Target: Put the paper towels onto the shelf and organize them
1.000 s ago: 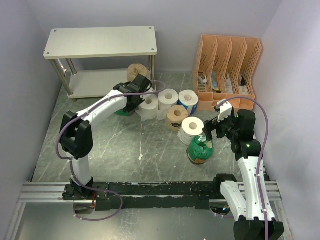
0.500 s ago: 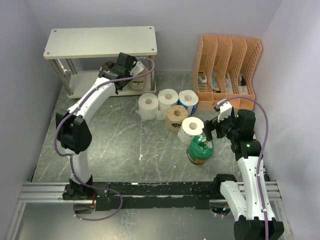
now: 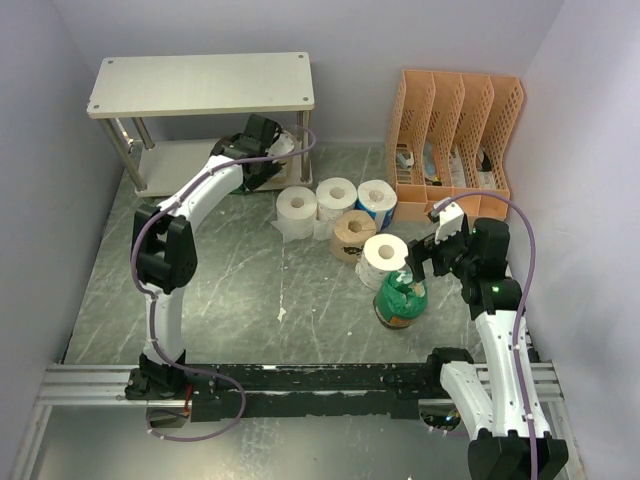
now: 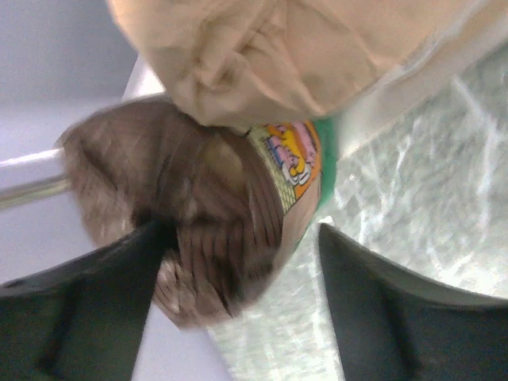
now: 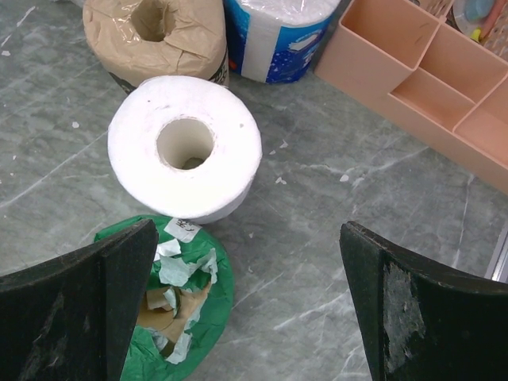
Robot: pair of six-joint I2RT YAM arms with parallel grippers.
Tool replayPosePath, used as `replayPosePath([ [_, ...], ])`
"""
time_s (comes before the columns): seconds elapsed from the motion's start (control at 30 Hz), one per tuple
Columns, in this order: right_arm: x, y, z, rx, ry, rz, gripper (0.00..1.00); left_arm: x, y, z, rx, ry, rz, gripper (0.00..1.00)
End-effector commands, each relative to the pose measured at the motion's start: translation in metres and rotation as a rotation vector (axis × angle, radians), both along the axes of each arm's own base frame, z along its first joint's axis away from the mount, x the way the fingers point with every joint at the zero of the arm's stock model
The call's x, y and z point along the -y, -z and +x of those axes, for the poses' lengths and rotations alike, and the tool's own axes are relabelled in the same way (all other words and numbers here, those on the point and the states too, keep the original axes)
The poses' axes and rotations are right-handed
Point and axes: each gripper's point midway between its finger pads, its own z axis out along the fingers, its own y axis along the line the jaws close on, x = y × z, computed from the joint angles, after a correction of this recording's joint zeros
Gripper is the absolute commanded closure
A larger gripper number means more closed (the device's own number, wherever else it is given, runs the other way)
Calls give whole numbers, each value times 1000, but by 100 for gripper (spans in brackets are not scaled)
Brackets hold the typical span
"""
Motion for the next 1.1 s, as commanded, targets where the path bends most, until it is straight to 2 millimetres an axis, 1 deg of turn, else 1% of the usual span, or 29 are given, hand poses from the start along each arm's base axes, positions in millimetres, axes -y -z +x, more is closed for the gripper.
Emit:
replayPosePath([
  [0.0,3,1,3,2,13,-3,0,2,-50,20,184,-16,-38,0],
  [0.13,3,1,3,1,16,-2,0,-4,-78,24,285,-35,-28,0],
  [0.23,3,3,3,-5,15,-1,0,-10,-93,25,348,-61,-9,0],
  [0.27,3,3,3,-5,16,-2,0,-11,-95,23,355,-67,-4,0],
  [0.37,3,3,4,-5,16,-3,0,-4,-101,11,354,-63,-9,0],
  [0.47,4,3,4,-6,17,-3,0,13,-100,-13,311,-49,-34,0],
  [0.6,3,3,4,-8,16,-1,0,29,-84,-56,192,-69,-61,0],
  [0.7,2,4,4,-11,10,0,0,49,-73,-96,102,-11,-125,0],
  [0.77,2,4,3,-13,6,2,0,64,-74,-117,75,-1,-235,0],
  [0.83,2,5,4,-16,5,2,0,86,-77,-140,-29,18,-391,0],
  [0.9,2,5,4,-18,8,2,0,114,-78,-167,-172,77,-539,0],
  [0.93,2,6,4,-20,6,3,0,132,-79,-184,-245,129,-603,0],
  [1.0,2,6,5,-23,10,2,0,174,-83,-228,-341,296,-691,0],
  [1.03,4,4,5,-18,22,-1,0,198,-80,-251,-372,400,-719,0],
  [1.07,6,1,6,-11,38,-6,0,216,-82,-275,-390,490,-738,0],
])
